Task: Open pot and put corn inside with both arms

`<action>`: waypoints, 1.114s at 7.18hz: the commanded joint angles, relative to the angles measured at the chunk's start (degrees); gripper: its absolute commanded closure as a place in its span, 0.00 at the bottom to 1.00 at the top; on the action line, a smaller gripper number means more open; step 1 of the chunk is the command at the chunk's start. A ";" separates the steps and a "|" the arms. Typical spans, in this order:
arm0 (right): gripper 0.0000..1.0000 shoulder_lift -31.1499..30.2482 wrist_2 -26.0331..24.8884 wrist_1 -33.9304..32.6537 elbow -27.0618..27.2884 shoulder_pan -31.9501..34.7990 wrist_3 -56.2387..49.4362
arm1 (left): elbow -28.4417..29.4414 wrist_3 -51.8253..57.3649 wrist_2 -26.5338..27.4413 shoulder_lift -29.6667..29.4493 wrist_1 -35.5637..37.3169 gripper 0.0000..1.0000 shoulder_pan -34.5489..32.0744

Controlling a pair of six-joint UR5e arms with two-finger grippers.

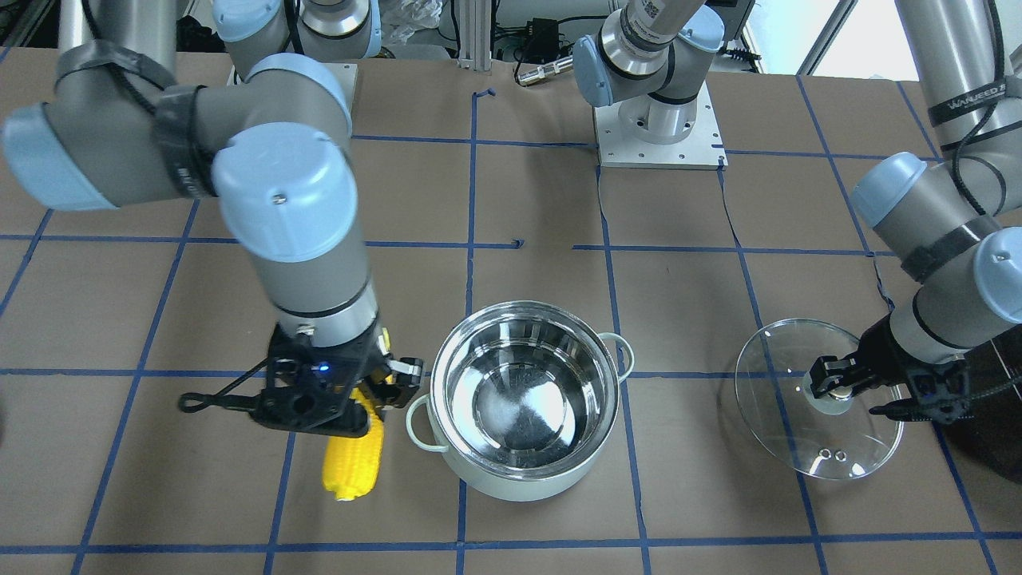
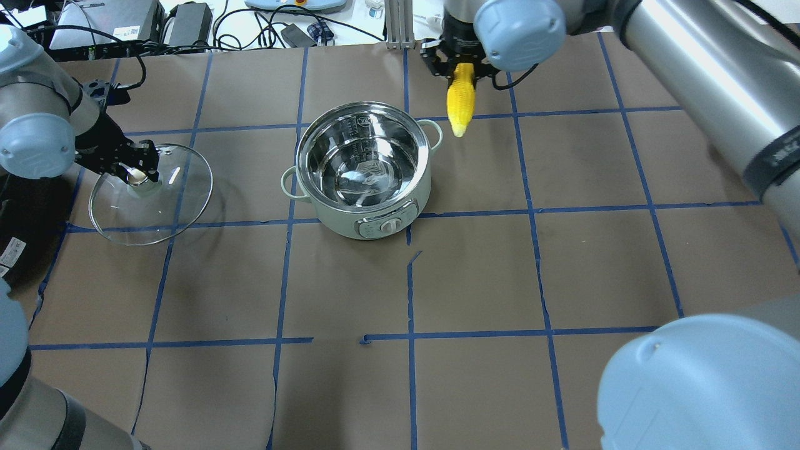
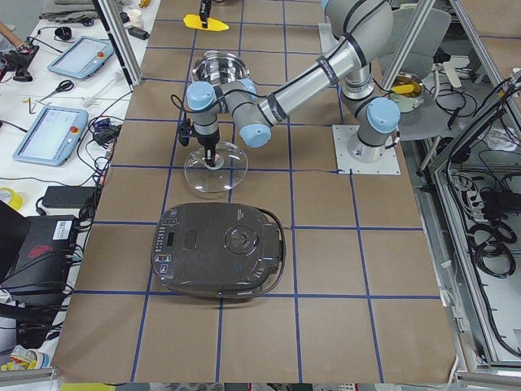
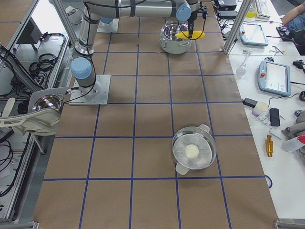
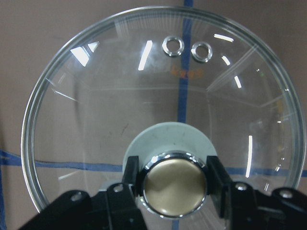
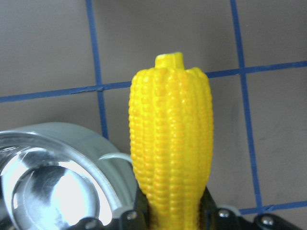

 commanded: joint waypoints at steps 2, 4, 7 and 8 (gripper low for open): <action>1.00 4.82 -0.65 -0.59 -2.69 9.74 8.76 | -1.92 -2.43 -0.16 -0.65 1.93 1.00 -0.27; 1.00 6.32 -0.65 -1.39 -2.43 10.46 8.69 | -1.92 -2.61 -0.16 -0.47 1.93 1.00 -0.45; 0.87 9.66 -1.00 -5.33 -0.85 10.55 8.34 | -1.92 -3.84 -0.25 -0.38 1.93 1.00 -1.15; 0.65 9.32 -0.92 -5.95 0.37 10.55 8.42 | -2.10 -3.67 -0.16 -0.29 1.93 1.00 -1.15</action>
